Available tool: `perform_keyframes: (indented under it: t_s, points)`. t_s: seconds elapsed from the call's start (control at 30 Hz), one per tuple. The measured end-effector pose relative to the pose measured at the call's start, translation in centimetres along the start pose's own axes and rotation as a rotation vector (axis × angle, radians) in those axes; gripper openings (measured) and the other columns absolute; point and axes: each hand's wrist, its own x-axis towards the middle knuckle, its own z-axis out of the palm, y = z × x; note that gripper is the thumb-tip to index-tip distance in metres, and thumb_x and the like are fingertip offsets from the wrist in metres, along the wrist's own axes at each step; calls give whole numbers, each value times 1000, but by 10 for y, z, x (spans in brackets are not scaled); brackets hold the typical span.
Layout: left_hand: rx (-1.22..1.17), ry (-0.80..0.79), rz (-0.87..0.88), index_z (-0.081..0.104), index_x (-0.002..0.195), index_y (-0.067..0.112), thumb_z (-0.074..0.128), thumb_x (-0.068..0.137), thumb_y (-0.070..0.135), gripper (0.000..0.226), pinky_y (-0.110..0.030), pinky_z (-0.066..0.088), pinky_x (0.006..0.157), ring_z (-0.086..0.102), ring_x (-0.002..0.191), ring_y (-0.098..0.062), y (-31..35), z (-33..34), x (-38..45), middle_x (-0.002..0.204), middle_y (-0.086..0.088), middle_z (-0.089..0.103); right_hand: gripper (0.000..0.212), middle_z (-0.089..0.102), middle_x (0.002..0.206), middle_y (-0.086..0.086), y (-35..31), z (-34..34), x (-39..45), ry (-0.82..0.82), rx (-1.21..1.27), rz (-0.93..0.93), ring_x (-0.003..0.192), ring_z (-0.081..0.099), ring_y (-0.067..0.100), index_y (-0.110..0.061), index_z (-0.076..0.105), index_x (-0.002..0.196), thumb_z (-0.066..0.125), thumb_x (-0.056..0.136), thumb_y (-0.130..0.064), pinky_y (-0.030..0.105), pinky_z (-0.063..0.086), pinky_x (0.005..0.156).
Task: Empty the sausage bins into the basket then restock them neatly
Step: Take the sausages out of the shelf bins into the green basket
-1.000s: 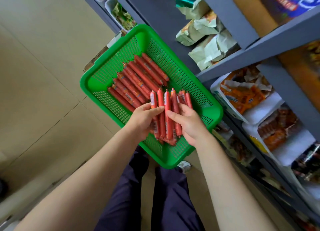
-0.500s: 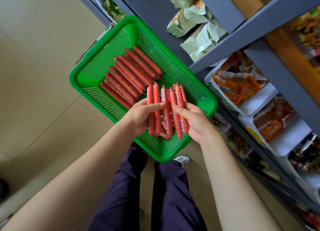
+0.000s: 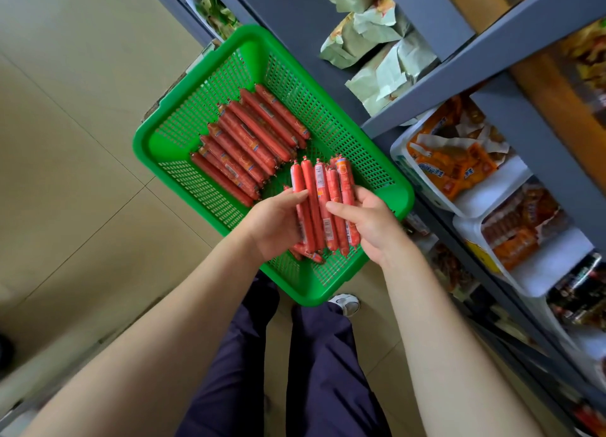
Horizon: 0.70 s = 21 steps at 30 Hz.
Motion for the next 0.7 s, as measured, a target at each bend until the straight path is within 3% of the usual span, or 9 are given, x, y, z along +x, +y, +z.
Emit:
perform_keyframes:
  t_s: [0.1,0.27,0.37,0.47,0.57,0.7]
  points:
    - [-1,52,-20,52,138,6,39,101,26,44,-43,51,92,64,109,-27,-2,1,3,134,-17,60,35,73,108,8,2,10,2,-51,-88,8,103,69,23,-20,65,114,69,85,0,38,54,92]
    - [-17,22,-56,57,133,10,32,104,35,46,-49,43,105,61,118,-30,-9,-3,2,131,-15,63,44,74,108,3,2,20,17,-63,-180,57,101,70,19,-25,65,114,82,75,-13,42,54,94]
    - [45,62,-22,53,137,4,37,104,28,44,-45,54,91,62,111,-32,-16,-10,4,126,-20,63,55,74,106,9,2,16,21,-58,-171,91,101,70,26,-19,66,117,85,65,-17,47,54,92]
    - [111,131,41,61,123,3,46,102,18,30,-41,57,80,64,89,-26,-17,-18,7,103,-17,66,46,71,101,21,4,9,18,-77,-118,128,94,69,37,-6,65,118,78,75,-7,53,57,84]
    - [127,166,49,66,107,4,51,99,10,18,-35,61,69,71,73,-19,-14,-22,7,86,-12,72,42,73,104,17,4,2,16,-93,-126,113,97,70,33,-7,64,120,75,79,-3,47,57,87]
    - [186,365,46,65,110,5,57,95,5,17,-29,59,58,67,65,-17,-13,-29,12,89,-13,69,38,73,99,15,2,-11,32,98,-401,26,86,72,29,-8,66,108,80,73,-1,45,58,85]
